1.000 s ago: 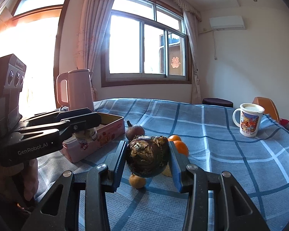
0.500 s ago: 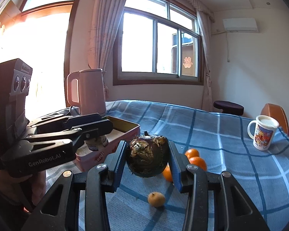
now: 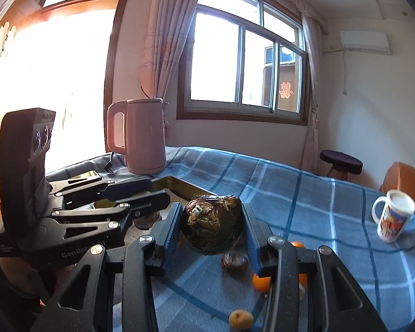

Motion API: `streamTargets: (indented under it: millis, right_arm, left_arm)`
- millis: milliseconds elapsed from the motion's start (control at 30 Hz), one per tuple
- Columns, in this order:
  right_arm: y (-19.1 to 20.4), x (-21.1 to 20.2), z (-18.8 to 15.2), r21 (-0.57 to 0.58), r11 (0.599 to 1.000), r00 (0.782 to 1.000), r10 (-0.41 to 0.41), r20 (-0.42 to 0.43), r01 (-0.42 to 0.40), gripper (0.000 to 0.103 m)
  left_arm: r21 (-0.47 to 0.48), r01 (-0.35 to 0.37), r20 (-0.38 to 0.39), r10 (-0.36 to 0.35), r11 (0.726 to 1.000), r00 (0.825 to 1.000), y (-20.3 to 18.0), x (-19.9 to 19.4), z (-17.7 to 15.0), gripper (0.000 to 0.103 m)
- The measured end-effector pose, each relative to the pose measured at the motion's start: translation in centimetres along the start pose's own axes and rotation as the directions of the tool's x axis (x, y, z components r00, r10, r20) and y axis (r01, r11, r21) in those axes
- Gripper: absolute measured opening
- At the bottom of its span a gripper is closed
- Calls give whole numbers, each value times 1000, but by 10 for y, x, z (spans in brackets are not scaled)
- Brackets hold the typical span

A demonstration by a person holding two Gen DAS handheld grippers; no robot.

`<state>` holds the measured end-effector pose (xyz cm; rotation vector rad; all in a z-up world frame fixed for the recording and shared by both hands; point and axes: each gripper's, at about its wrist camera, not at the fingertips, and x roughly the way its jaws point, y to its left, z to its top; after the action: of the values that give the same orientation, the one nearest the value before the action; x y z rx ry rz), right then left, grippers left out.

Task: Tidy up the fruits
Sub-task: 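Carry the cake and the dark fruit toward the open tin box with both tools, then open both tools over the tin box to drop the cake and dark fruit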

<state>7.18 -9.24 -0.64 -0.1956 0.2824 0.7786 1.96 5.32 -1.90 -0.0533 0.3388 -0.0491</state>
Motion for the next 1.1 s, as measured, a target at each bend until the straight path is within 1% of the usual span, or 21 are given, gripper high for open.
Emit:
streamTargets:
  millis: [267, 567, 767, 1000, 1100]
  right_arm:
    - [8, 20, 26, -34, 999, 999, 40, -16, -41, 44]
    - [26, 49, 38, -75, 994, 996, 78, -51, -81, 44]
    - [37, 77, 39, -71, 992, 991, 100, -87, -106, 44]
    - [43, 110, 29, -29, 990, 981, 130, -141, -135, 44]
    - [44, 120, 23, -14, 990, 977, 134, -164, -138, 44]
  left_arm:
    - [-16, -44, -31, 43, 999, 999, 23, 9, 0, 34]
    - [-28, -84, -70, 81, 996, 994, 47, 21, 3, 34]
    - [-51, -109, -107, 103, 993, 989, 68, 30, 3, 34]
    - [-67, -145, -162, 133, 987, 978, 87, 40, 0, 34]
    - [-78, -144, -181, 129, 986, 975, 93, 43, -2, 34]
